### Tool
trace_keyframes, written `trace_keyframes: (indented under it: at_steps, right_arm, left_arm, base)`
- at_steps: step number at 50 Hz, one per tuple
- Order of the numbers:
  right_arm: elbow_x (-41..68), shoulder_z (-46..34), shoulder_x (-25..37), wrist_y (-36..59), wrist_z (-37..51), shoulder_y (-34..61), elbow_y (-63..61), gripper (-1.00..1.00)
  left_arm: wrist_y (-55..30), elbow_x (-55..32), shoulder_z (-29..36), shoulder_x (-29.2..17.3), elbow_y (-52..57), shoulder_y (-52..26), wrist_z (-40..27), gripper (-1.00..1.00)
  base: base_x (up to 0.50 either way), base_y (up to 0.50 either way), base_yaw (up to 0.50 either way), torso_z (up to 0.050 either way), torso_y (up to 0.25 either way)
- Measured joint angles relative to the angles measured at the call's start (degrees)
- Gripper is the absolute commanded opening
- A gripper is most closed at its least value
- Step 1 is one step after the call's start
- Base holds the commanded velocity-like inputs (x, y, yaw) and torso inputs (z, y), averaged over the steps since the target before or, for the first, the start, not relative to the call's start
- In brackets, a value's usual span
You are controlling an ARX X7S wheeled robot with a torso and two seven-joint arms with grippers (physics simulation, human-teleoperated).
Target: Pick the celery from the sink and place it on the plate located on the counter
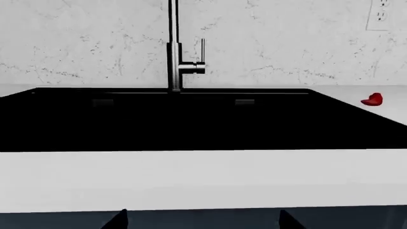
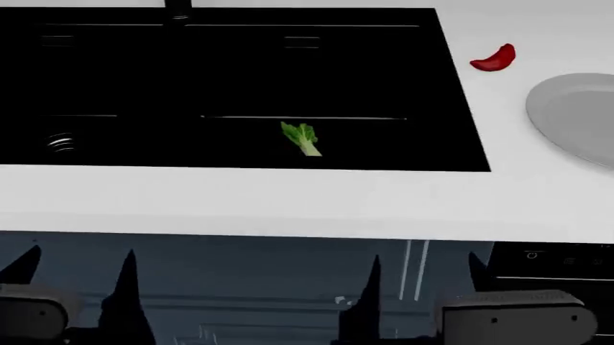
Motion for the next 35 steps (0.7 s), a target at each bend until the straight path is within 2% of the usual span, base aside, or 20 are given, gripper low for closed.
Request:
trace_keyframes:
  at_steps: [8,17,26,35]
  right_arm:
    - [3.3,1.4,2.6,15.9,-0.1,10.7,-7.3,1.0]
    - [6.6,3.3,4.7,29.3,-1.2,22.7,-10.6,1.0]
    - [9.3,3.9,5.4,37.3,-2.3,30.6,-11.7,1.0]
    - [11.3,4.1,5.7,41.4,-2.6,34.1,-13.0,1.0]
  left_arm:
    - [-10.2,-2.9,-1.0,-0.5,4.4,-7.7,-0.4,1.0]
    - [-20.0,-5.9,-1.9,-0.6,6.5,-16.5,-1.0,1.0]
    - [-26.8,-8.3,-2.4,-0.5,8.7,-21.5,-1.5,1.0]
    - [-30.1,-10.0,-3.0,-0.4,11.2,-23.1,-2.0,1.0]
  base:
    - [0.0,0.0,0.0,0.0,0.0]
    - [0.0,0.0,0.0,0.0,0.0]
    - [0.0,0.0,0.0,0.0,0.0]
    - [0.01,-0.49,0.0,0.0,0.0]
